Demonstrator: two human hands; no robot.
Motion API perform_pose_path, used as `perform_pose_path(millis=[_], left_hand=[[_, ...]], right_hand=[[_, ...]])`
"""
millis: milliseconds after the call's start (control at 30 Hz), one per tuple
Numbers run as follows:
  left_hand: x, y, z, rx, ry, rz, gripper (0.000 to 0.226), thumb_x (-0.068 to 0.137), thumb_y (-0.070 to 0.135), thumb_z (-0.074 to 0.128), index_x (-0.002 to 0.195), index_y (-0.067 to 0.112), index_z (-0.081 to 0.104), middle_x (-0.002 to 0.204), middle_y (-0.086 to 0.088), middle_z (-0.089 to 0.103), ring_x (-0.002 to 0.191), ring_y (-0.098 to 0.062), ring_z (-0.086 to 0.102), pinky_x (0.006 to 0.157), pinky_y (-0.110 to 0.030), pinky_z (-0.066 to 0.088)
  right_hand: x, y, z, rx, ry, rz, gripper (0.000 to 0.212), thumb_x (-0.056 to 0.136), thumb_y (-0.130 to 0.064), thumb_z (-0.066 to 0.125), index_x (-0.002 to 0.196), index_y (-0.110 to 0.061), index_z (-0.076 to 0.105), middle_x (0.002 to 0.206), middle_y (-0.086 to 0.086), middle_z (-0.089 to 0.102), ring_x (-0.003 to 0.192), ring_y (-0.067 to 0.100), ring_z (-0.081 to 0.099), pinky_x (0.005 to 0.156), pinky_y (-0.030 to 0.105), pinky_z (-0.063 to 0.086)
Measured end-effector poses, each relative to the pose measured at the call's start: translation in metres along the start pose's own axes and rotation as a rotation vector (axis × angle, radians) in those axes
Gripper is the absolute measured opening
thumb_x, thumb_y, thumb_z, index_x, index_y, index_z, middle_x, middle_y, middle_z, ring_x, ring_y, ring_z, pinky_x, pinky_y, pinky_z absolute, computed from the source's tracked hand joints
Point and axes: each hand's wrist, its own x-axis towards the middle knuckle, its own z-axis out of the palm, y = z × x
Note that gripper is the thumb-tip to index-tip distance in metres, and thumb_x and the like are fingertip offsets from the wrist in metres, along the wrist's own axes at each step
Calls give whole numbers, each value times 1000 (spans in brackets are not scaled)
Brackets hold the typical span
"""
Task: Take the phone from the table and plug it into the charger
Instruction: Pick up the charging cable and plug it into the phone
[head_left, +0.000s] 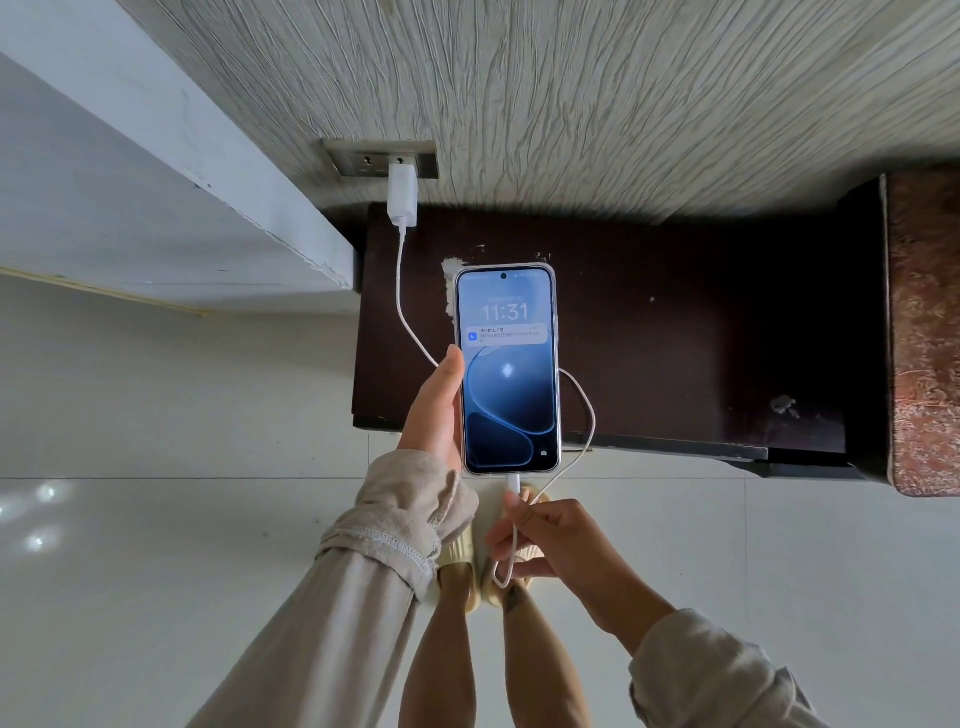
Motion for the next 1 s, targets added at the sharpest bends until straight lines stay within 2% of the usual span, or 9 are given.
perform_pose_path(millis=[800,1000], left_hand=[[5,-6,8,-18,18,-22,43,94,46,27,84,27,64,64,8,78,59,-7,74,45,-19,56],[9,-8,12,-44,62,-107,46,94,48,29,81,22,65,61,4,77,56,-11,74,44,-22,57]], right_hand=[[-2,3,-8,-3,12,3,41,88,-39,52,63,-14,73,53,-4,67,52,3,65,54,17,56],[0,6,-12,19,27,-6,39,89,-36,52,63,-14,71,53,-4,66,52,6,63,54,18,55]])
